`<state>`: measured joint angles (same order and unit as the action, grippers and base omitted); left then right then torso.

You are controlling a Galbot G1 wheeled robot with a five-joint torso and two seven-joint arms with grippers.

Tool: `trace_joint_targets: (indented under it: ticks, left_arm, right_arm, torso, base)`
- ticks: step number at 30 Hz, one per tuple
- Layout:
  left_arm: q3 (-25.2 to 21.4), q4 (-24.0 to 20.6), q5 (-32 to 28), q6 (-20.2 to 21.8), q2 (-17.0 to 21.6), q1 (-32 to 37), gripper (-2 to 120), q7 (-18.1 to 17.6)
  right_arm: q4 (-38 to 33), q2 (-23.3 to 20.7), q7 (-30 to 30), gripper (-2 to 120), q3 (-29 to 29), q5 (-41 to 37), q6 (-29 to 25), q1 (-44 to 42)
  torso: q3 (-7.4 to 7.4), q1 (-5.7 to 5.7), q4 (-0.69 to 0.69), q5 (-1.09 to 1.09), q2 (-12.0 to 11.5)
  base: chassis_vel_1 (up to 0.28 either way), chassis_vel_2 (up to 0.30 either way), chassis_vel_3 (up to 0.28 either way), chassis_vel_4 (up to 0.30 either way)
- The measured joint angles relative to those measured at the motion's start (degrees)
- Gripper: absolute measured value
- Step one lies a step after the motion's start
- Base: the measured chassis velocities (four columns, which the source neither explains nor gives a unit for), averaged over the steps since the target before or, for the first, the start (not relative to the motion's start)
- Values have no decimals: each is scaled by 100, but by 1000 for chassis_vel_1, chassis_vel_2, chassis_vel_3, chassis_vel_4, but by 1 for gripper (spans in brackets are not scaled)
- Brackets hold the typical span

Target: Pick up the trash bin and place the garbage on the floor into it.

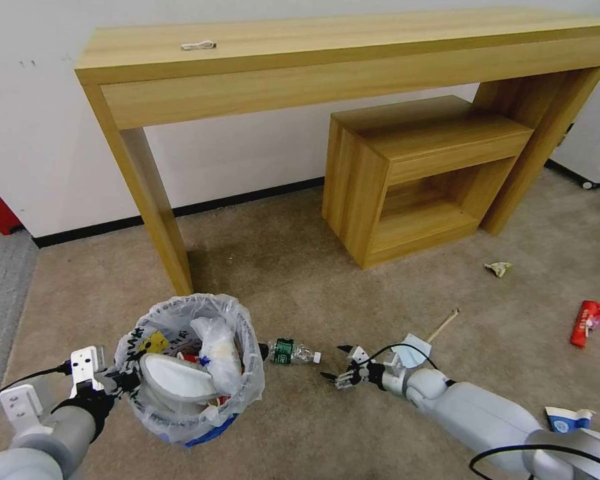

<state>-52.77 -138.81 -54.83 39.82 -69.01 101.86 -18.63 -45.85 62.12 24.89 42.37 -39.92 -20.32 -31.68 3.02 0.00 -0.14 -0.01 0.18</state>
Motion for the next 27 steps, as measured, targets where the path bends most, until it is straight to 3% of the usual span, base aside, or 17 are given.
trace_joint_targets:
  ticks: [3, 7, 20, 22, 27]
  left_arm:
    - [-8, -2, -5, -12, -2, 11, 0, 14]
    - [-9, 15, -2, -38, -8, 19, 0, 26]
    - [49, 31, 57, -84, -43, 31, 0, 48]
    - [81, 30, 100, -93, -77, 35, 0, 62]
    - [116, 20, 118, -94, -89, 28, 0, 66]
  right_arm:
    - [434, 495, 111, 100, 115, 96, -92, 80]
    - [701, 801, 189, 100, 171, 139, -120, 146]
    - [773, 836, 56, 100, -8, 326, -156, 109]
    - [813, 824, -9, 89, -57, 373, -167, 69]
    - [834, 841, -67, 80, -40, 392, -200, 53]
  torso:
    - [0, 0, 0, 0, 0]
    - [0, 0, 2, -2, 0]
    - [0, 0, -1, 0, 0]
    - [0, 0, 0, 1, 0]
    - [0, 0, 0, 1, 0]
  base:
    - [0, 0, 0, 0]
    - [0, 0, 0, 0]
    - [0, 0, 0, 0]
    - [0, 0, 0, 0]
    - [0, 0, 0, 0]
